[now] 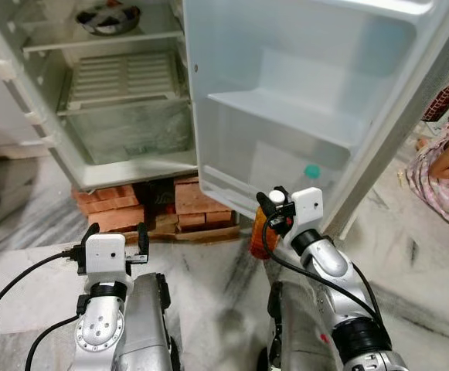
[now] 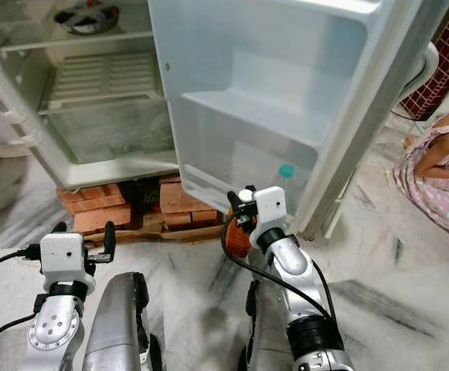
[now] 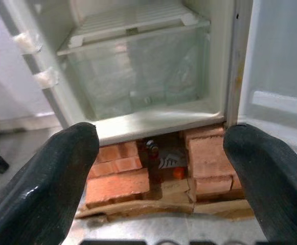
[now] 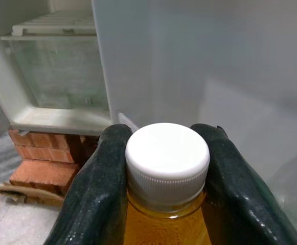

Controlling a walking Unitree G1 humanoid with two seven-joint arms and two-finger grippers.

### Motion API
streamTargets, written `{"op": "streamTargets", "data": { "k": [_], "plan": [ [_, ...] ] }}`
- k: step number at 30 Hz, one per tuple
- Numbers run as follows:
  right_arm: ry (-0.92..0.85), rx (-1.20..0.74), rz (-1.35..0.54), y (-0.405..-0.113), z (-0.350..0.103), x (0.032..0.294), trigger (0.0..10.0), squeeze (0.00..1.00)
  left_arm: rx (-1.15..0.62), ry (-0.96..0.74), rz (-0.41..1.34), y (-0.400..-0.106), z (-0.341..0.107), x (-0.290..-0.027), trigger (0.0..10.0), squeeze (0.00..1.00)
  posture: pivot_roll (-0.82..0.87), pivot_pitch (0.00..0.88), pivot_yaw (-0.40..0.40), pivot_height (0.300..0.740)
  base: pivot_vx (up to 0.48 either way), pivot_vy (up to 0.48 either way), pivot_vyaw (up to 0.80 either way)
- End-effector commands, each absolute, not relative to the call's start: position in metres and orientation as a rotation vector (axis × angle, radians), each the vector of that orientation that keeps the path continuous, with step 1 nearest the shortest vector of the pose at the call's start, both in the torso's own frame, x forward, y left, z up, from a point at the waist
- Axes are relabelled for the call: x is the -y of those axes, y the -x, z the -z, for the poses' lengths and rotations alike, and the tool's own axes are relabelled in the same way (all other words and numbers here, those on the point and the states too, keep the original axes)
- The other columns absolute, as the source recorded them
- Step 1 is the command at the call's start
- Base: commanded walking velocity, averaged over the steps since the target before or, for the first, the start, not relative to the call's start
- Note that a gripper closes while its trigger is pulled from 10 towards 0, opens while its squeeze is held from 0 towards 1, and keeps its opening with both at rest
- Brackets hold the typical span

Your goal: Restocking fridge

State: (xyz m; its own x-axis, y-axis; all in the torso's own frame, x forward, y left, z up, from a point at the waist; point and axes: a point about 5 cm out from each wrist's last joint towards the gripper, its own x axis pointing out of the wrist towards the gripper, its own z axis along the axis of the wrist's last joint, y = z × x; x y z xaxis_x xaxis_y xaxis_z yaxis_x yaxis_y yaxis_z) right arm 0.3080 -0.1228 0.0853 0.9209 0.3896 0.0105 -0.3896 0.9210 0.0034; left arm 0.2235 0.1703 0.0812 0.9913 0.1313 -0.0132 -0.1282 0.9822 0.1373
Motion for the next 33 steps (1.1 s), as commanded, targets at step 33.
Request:
{"op": "streamTargets", "data": {
  "k": [33],
  "plan": [
    [0.107, 0.327, -0.518, -0.331, -0.156, 0.097, 10.0, 0.00, -0.020, -0.141, -0.131, -0.219, -0.084, -0.169, 10.0, 0.00, 0.06, 0.148, -0.005, 0.530, 0.067, 0.000, 0.00]
  ]
}}
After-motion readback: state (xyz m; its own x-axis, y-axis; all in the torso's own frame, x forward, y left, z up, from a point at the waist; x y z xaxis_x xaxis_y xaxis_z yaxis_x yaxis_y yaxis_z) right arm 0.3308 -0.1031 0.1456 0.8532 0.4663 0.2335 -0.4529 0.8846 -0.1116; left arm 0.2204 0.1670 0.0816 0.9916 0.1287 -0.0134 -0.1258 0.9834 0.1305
